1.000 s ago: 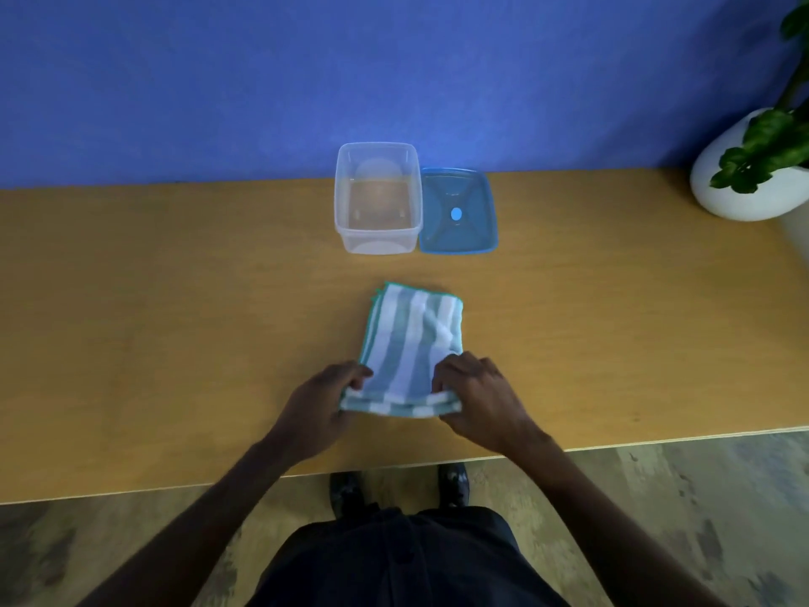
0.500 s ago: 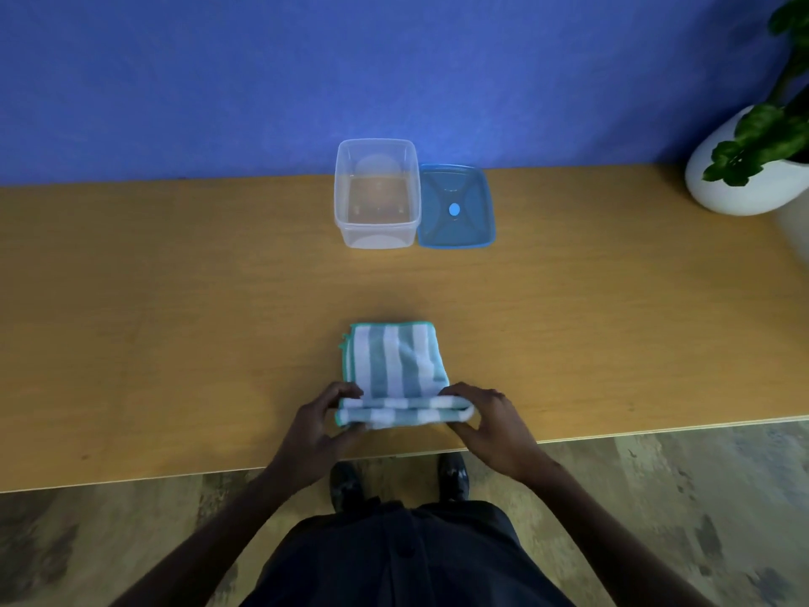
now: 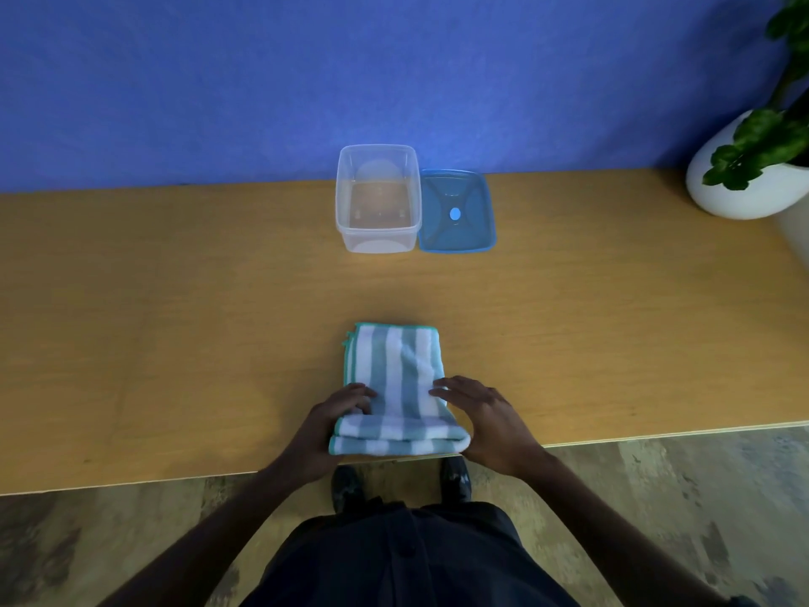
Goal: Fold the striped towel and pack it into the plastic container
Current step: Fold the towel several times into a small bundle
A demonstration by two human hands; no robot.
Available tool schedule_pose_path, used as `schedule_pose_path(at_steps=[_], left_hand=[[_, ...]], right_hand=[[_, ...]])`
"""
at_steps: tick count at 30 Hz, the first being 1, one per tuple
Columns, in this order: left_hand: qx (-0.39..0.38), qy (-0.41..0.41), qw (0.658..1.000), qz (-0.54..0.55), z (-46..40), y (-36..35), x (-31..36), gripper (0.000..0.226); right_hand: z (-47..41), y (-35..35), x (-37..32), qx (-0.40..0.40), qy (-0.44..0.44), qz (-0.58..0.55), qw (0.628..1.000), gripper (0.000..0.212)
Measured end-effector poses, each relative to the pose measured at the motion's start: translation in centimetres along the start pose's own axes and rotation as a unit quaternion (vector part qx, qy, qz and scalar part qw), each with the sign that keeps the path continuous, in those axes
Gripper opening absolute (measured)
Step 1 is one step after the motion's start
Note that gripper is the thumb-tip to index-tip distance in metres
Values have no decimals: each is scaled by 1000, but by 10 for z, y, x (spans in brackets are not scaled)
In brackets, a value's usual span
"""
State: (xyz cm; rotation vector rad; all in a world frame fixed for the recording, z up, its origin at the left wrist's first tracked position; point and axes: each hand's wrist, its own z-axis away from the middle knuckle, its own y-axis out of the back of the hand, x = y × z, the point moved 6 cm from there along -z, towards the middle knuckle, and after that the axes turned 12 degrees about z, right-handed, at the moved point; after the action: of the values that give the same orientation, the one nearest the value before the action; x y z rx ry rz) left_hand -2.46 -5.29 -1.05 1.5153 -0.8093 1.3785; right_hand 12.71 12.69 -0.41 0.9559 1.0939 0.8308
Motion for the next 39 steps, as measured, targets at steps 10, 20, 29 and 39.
schedule_pose_path(at_steps=[10,20,29,39], left_hand=[[-162,-10,896,-413,12,-15,-32,79],[-172,-6,900,-401,21,-11,-38,66],[-59,67,979,-184,6,4,-27,50],[165,192,967,29,-29,20,-16,16]], right_hand=[[5,-24,-13,16,116,180,977,88],[11,-46,-6,-80,137,167,973,67],[-1,-29,5,-28,9,-101,994,51],[-33,-25,25,49,-222,-341,912,45]])
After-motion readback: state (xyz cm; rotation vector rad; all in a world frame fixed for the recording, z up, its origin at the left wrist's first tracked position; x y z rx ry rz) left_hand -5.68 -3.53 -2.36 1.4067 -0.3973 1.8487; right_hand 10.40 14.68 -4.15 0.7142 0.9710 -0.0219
